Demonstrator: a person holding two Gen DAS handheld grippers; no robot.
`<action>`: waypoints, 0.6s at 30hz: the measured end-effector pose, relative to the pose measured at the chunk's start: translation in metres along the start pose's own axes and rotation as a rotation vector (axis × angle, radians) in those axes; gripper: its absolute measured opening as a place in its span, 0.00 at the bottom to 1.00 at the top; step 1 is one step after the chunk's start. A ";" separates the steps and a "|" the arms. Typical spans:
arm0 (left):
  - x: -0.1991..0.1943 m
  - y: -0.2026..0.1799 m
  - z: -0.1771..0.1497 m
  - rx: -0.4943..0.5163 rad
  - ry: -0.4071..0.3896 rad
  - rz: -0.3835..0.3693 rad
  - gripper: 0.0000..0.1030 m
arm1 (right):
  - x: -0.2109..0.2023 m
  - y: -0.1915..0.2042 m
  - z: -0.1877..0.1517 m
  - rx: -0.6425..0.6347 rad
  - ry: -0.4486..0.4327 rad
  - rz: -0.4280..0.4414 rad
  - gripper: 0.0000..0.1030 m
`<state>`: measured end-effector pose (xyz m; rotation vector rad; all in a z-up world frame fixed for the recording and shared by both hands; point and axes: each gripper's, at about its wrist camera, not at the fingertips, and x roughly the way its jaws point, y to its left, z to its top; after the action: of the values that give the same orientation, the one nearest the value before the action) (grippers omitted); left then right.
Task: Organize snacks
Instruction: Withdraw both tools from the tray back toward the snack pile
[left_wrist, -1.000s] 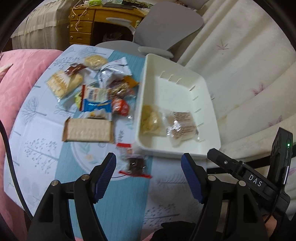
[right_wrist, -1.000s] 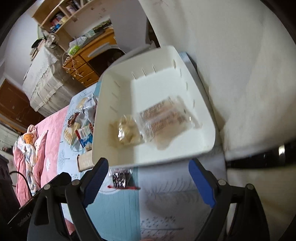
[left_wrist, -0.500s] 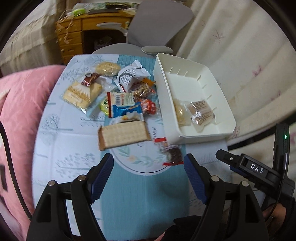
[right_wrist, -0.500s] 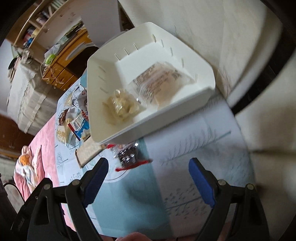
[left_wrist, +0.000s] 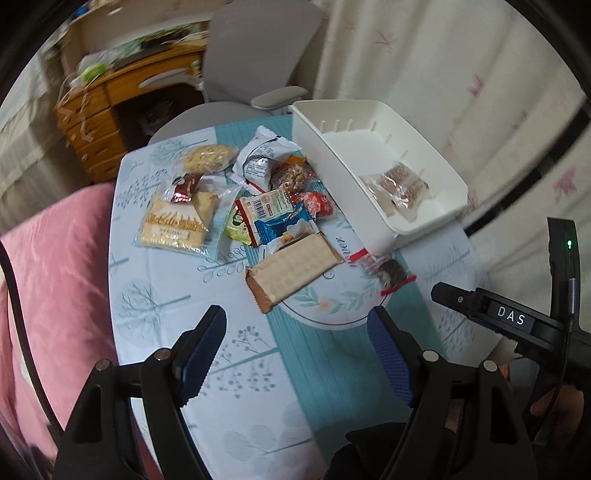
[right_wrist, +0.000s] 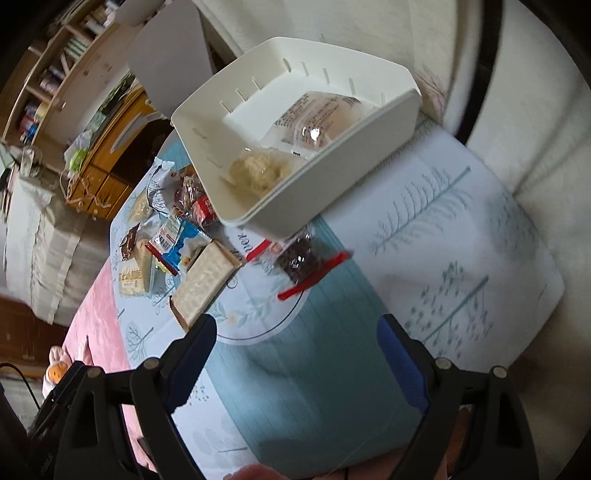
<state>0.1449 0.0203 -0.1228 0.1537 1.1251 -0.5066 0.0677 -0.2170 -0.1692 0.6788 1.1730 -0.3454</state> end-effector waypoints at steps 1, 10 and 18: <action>0.000 0.000 -0.001 0.015 -0.001 -0.004 0.75 | 0.000 0.002 -0.004 0.006 -0.010 -0.003 0.87; 0.014 0.000 -0.008 0.157 0.014 -0.047 0.75 | -0.002 0.012 -0.038 -0.021 -0.116 -0.078 0.87; 0.053 0.007 -0.015 0.186 0.112 -0.016 0.75 | 0.005 0.022 -0.045 -0.172 -0.209 -0.160 0.87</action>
<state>0.1531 0.0160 -0.1775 0.3386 1.1886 -0.6236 0.0496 -0.1709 -0.1776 0.3898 1.0456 -0.4341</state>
